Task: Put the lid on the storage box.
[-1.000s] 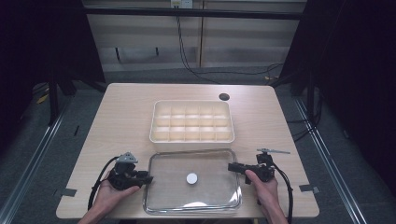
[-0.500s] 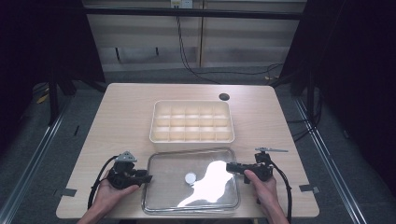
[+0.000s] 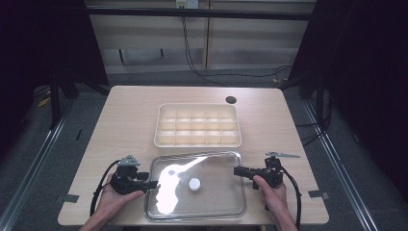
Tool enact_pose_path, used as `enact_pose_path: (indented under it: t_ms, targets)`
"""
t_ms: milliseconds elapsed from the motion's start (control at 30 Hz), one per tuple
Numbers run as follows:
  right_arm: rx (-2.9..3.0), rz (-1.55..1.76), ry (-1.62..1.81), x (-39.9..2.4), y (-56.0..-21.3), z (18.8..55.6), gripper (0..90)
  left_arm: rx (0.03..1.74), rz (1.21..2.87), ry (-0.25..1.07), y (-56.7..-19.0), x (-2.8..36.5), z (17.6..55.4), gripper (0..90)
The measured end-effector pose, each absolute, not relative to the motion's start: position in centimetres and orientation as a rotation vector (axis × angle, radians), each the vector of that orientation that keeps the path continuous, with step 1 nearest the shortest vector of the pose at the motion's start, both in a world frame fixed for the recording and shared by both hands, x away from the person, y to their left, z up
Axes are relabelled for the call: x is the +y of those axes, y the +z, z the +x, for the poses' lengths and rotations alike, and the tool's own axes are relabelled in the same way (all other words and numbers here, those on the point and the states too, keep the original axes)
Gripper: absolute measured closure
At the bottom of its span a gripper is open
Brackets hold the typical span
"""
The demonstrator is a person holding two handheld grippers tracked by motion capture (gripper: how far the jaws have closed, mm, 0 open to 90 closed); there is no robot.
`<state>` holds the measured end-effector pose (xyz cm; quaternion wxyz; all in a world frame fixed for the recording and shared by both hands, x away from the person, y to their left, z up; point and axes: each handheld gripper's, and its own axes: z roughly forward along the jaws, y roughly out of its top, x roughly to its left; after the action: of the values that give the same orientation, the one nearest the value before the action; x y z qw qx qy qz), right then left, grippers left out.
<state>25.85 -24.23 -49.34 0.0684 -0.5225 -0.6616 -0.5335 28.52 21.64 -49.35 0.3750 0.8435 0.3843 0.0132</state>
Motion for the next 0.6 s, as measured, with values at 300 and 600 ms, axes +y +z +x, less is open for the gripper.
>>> enact_pose_path:
  t_ms: [300,600]
  targets:
    - [-2.002,-1.567,-1.653,-24.24,-48.91,25.67,73.6,1.004,2.135,-0.002,-49.38,21.88,28.74,33.9]
    - [-2.024,-1.585,-1.626,-24.21,-49.00,25.73,73.6,0.997,2.133,-0.062,-49.24,21.49,28.57,35.0]
